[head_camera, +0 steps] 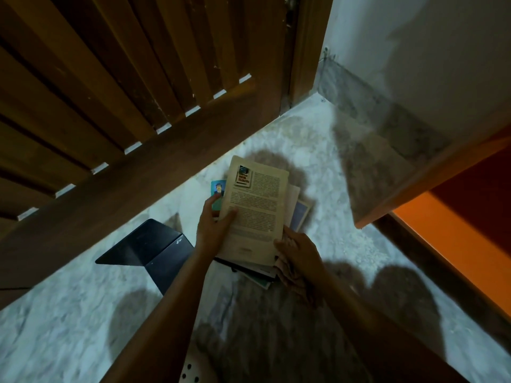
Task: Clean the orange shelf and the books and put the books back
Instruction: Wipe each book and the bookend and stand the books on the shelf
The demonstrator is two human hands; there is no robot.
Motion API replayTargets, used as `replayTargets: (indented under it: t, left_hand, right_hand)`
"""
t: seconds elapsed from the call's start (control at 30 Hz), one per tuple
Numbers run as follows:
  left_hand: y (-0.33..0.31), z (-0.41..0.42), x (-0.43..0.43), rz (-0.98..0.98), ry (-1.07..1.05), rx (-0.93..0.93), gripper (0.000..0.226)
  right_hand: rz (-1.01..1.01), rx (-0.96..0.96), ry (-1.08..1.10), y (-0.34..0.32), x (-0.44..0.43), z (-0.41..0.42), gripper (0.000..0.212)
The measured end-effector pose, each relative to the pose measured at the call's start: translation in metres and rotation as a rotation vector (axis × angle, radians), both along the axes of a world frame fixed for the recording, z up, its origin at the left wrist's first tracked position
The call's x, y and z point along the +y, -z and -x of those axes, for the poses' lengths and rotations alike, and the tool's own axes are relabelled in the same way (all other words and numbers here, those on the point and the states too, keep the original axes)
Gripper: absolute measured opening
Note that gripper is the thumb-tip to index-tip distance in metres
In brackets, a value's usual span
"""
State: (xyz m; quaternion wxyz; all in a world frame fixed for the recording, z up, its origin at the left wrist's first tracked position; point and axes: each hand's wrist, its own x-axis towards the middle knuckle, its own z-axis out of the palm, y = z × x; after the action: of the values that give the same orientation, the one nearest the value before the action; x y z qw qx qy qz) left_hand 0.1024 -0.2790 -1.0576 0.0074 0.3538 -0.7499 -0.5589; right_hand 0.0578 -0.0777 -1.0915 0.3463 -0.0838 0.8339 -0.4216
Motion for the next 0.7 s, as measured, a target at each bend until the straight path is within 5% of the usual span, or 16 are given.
replayTargets:
  t: [0.13,0.33,0.57,0.7]
  left_hand:
    - [-0.002,0.012,-0.010,-0.037,0.182,-0.013,0.075]
    - [-0.004,-0.001,0.009,-0.099,0.072,0.013,0.052]
    - [-0.087,-0.001,0.025,-0.163,0.027,0.315,0.046]
    - [-0.162,0.000,0.037,-0.255,0.008,0.505,0.052]
  right_hand:
    - [0.048,0.017,-0.008,-0.002,0.005,-0.001,0.050]
    - [0.091,0.010,-0.012,-0.010,0.012,-0.004,0.051]
    - [0.202,0.079,0.179,-0.078,0.022,0.012,0.031]
    - [0.281,0.277,0.372,-0.151,0.031,0.025,0.041]
